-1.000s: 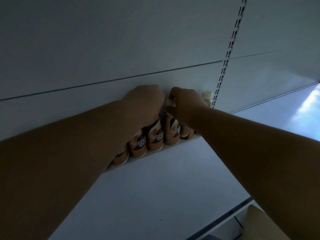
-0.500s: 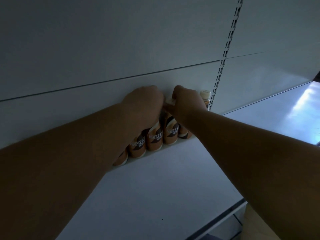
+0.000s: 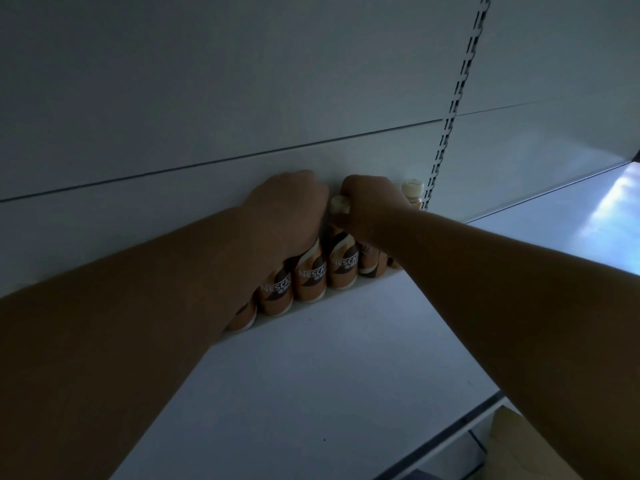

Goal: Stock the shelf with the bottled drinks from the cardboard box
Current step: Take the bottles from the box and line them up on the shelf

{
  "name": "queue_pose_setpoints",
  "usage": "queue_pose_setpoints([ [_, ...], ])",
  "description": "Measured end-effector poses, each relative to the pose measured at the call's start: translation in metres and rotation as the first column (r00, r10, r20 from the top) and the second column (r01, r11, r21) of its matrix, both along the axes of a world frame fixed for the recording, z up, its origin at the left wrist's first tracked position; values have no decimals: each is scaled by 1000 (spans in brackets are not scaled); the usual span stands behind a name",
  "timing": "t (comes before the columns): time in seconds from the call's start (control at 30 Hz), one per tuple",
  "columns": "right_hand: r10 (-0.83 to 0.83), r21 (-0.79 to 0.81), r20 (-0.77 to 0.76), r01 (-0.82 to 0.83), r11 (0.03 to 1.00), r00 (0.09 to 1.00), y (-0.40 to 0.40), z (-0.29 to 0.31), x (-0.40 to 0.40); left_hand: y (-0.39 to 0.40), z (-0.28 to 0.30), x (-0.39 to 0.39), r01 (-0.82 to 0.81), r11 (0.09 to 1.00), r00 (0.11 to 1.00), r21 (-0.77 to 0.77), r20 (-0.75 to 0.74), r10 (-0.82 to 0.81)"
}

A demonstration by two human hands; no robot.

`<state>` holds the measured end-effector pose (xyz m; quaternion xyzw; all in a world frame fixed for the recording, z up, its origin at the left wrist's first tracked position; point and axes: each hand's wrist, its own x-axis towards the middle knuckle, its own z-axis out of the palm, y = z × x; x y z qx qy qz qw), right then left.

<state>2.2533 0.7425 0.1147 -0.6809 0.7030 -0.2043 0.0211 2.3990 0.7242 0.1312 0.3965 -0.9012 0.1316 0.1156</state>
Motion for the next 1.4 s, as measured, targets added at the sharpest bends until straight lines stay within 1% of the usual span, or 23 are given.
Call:
queue_pose_setpoints([
  [0.1, -18, 0, 2, 18, 1000, 1000, -1, 0, 0, 1, 2, -2, -17, 1000, 1000, 3, 26, 17],
  [0.2, -2, 52, 0, 2, 999, 1000, -1, 1, -2, 5, 4, -3, -29, 1000, 998, 3, 60, 29],
  [0.27, 12, 59, 24, -14, 998, 1000, 5, 1, -7, 7, 6, -6, -22, 1000, 999, -16, 48, 22],
  [0.37, -12, -37, 93, 16, 999, 996, 24, -4, -26, 5, 7, -21, 25, 998, 1000, -49, 3, -25],
  [0.47, -37, -139, 41, 43, 989, 998, 44, -12, -52, 1, 8, -44, 77, 995, 995, -58, -53, -80],
  [0.57, -79, -191, 50, 87, 978, 996, 52, -13, -74, -3, 10, -70, 113, 993, 993, -23, -41, -114],
  [0.7, -89, -150, 41, 94, 984, 995, 44, -10, -95, -8, 9, -91, 134, 991, 990, -20, 39, -133],
  [0.8, -84, -147, 60, 92, 985, 995, 29, -8, -101, -13, 5, -99, 142, 989, 989, 36, 40, -144],
  [0.93, -73, -32, -6, 73, 997, 997, 11, -7, -100, -19, 7, -104, 168, 982, 984, 88, 42, -172],
  [1.0, -85, -47, -25, 84, 995, 996, 8, -5, -101, -20, 7, -107, 138, 987, 989, 78, 50, -142],
  [1.07, -101, -85, -16, 100, 991, 995, 6, -2, -106, -22, 6, -110, 81, 996, 994, 35, 64, -83],
  [1.13, -91, -80, -2, 90, 993, 996, 5, -1, -109, -23, 5, -111, 54, 998, 996, 38, 71, -57],
  [1.23, -67, -62, -24, 66, 996, 997, 3, -3, -107, -23, 4, -109, 132, 984, 991, 116, 21, -135],
  [1.3, -59, -73, -40, 56, 996, 997, 1, -6, -104, -23, 4, -106, 167, 973, 985, 158, 23, -172],
  [1.4, -71, -70, -36, 69, 995, 997, -1, -10, -101, -24, 4, -107, 126, 981, 988, 144, 72, -137],
])
